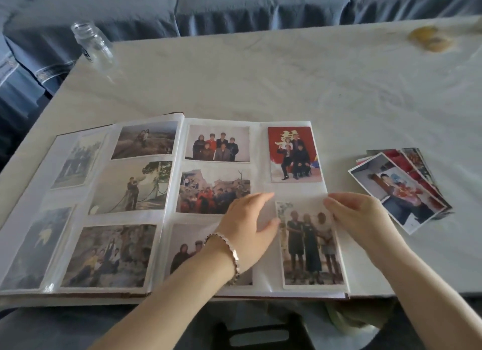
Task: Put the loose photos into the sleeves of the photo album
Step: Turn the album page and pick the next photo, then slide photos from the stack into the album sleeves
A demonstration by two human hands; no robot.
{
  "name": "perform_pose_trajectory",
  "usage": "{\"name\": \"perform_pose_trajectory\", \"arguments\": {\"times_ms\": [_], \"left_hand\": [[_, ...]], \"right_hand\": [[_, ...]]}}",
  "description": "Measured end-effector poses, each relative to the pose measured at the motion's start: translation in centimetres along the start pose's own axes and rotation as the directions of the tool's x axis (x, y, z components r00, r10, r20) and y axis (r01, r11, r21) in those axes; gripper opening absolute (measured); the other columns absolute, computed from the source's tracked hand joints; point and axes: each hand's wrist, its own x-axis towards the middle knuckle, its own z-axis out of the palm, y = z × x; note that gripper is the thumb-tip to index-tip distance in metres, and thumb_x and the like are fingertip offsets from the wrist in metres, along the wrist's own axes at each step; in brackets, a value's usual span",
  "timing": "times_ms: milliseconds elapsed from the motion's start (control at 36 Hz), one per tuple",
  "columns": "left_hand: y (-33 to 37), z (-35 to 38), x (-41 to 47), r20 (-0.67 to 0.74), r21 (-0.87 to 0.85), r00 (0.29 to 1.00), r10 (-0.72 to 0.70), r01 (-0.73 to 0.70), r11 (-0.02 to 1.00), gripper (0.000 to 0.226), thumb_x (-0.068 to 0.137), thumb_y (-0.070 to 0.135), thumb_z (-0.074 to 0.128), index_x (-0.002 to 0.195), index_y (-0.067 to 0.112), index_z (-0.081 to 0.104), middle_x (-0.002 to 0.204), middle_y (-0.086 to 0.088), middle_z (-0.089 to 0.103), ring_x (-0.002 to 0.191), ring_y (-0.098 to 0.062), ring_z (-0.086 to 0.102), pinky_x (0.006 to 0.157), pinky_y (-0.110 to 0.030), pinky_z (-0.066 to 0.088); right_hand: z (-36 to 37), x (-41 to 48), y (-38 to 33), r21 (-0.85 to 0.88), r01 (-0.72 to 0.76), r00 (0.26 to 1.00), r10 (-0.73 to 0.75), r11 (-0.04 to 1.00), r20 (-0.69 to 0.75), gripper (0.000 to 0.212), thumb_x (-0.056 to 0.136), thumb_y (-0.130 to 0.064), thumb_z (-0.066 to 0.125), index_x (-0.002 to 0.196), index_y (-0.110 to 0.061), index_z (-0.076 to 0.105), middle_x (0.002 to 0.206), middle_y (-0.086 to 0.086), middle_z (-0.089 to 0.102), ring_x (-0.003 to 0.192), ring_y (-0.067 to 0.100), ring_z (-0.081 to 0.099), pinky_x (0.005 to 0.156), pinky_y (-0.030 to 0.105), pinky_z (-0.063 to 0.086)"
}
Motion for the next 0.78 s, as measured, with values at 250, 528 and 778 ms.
{"name": "perform_pose_trajectory", "arguments": {"times_ms": [250, 528, 778], "left_hand": [[3.4, 0.4, 3.5, 0.025, -0.268, 0.976, -0.216, 0.214, 0.939, 0.077, 0.073, 0.073, 0.045, 0.132, 0.024, 0.044, 0.129, 0.006, 0.052, 0.115, -0.011, 0.050, 0.087, -0.024, 0.039], [4.3, -1.9, 3.1, -0.085, -0.543, 0.954, -0.287, 0.197, 0.817, 0.021, 0.081, 0.041, 0.065, 0.085, 0.020, 0.067, 0.085, 0.002, 0.071, 0.085, -0.011, 0.067, 0.074, -0.036, 0.058], [3.0, -3.4, 2.4, -0.229, -0.488, 0.946, -0.231, 0.094, 0.868, 0.039, 0.088, 0.019, 0.057, 0.054, 0.010, 0.039, 0.035, 0.012, 0.020, 0.032, -0.007, 0.025, 0.035, -0.010, 0.022]], "right_hand": [[-0.5, -1.3, -0.9, 0.102, 0.285, 0.958, -0.281, 0.953, -0.056, 0.021, 0.084, -0.012, 0.062, 0.104, -0.019, 0.063, 0.084, -0.010, 0.066, 0.075, 0.004, 0.065, 0.060, 0.012, 0.051], [0.6, -2.4, -2.7, 0.267, 0.433, 0.870, -0.476, 0.861, 0.127, 0.029, 0.073, -0.035, 0.061, 0.102, -0.035, 0.063, 0.093, -0.020, 0.070, 0.088, 0.000, 0.066, 0.072, 0.012, 0.051], [0.7, -2.4, -2.4, 0.271, 0.341, 0.926, -0.371, 0.900, 0.066, 0.016, 0.083, -0.021, 0.063, 0.090, -0.035, 0.059, 0.081, -0.021, 0.068, 0.077, -0.009, 0.064, 0.060, 0.004, 0.045]]}}
